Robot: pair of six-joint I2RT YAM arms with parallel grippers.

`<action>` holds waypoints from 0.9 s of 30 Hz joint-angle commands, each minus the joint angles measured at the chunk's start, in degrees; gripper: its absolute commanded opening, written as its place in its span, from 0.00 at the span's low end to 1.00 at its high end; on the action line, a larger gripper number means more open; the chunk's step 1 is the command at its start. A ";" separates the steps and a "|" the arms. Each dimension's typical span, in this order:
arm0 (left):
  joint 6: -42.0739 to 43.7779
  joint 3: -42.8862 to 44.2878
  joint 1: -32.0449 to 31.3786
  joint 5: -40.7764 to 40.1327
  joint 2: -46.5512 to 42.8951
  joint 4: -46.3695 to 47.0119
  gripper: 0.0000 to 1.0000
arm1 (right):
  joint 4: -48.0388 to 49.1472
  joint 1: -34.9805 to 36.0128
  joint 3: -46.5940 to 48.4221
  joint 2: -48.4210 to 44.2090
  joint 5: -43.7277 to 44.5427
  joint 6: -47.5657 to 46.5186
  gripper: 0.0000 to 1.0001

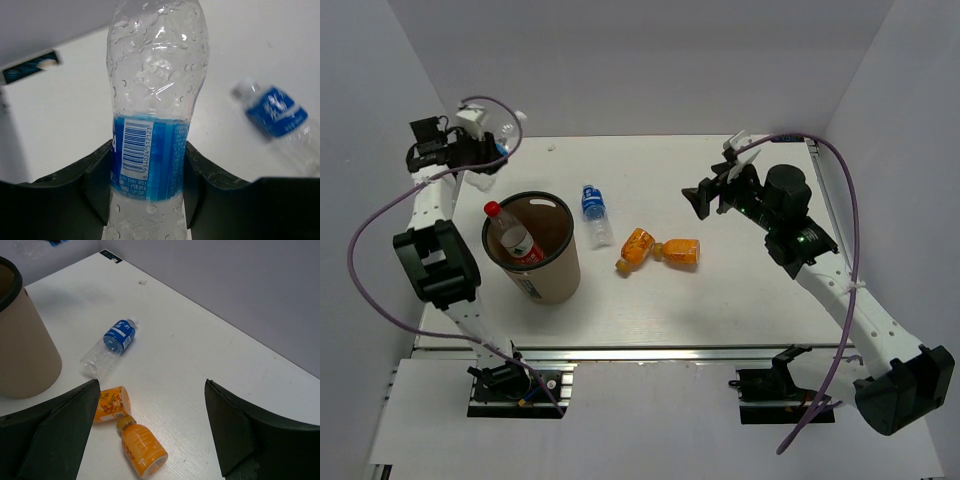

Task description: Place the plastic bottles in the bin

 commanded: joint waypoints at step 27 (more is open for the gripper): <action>-65.46 -52.93 -0.66 -2.02 -68.14 52.53 0.33 | 12.90 -0.22 -15.31 -7.83 -10.01 13.96 0.90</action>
